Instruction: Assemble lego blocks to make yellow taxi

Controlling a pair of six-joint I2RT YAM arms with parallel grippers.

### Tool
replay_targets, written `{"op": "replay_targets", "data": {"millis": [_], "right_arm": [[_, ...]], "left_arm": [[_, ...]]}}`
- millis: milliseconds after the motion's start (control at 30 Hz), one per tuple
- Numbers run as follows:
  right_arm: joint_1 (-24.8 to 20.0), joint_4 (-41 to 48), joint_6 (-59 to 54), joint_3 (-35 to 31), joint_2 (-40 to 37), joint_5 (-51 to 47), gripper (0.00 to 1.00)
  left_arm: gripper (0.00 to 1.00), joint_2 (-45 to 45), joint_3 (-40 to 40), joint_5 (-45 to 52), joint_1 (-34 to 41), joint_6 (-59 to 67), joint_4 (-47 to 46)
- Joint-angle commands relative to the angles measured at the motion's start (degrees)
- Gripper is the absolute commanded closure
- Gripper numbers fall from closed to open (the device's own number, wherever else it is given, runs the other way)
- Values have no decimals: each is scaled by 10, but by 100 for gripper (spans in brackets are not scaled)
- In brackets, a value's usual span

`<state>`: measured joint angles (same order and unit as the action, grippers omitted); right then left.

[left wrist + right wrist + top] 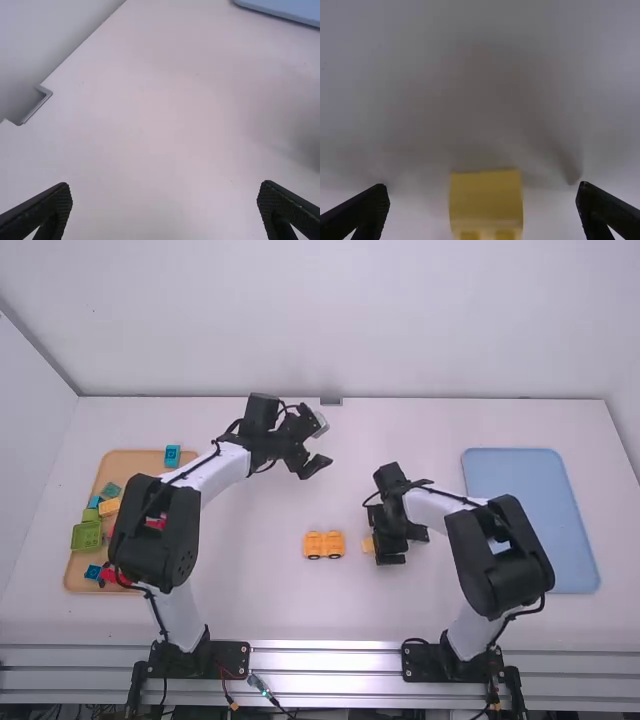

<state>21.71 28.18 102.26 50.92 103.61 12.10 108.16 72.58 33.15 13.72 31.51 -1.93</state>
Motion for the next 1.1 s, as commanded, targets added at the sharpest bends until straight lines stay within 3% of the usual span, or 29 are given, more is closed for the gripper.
{"op": "replay_targets", "data": {"millis": [0,233,433,500,667,967,1067], "right_arm": [[-18,16,-52,15,2,28,1],[-76,203,-290,162,-8,78,1],[-115,373,-688,340,-8,51,1],[-124,365,-772,371,-8,24,1],[-141,288,-860,392,-8,-10,1],[-173,221,-813,387,-7,-19,1],[-184,202,-864,387,-7,-18,1]], "left_arm": [[1,-9,-2,3,-3,9,-1],[1,-9,-2,2,-2,9,0],[1,-9,-2,2,-3,21,-4],[1,-9,-2,2,-2,43,-11],[1,-9,-2,2,-2,76,-12],[1,-9,-2,2,-2,150,-13],[1,-9,-2,2,-2,150,-15]]}}
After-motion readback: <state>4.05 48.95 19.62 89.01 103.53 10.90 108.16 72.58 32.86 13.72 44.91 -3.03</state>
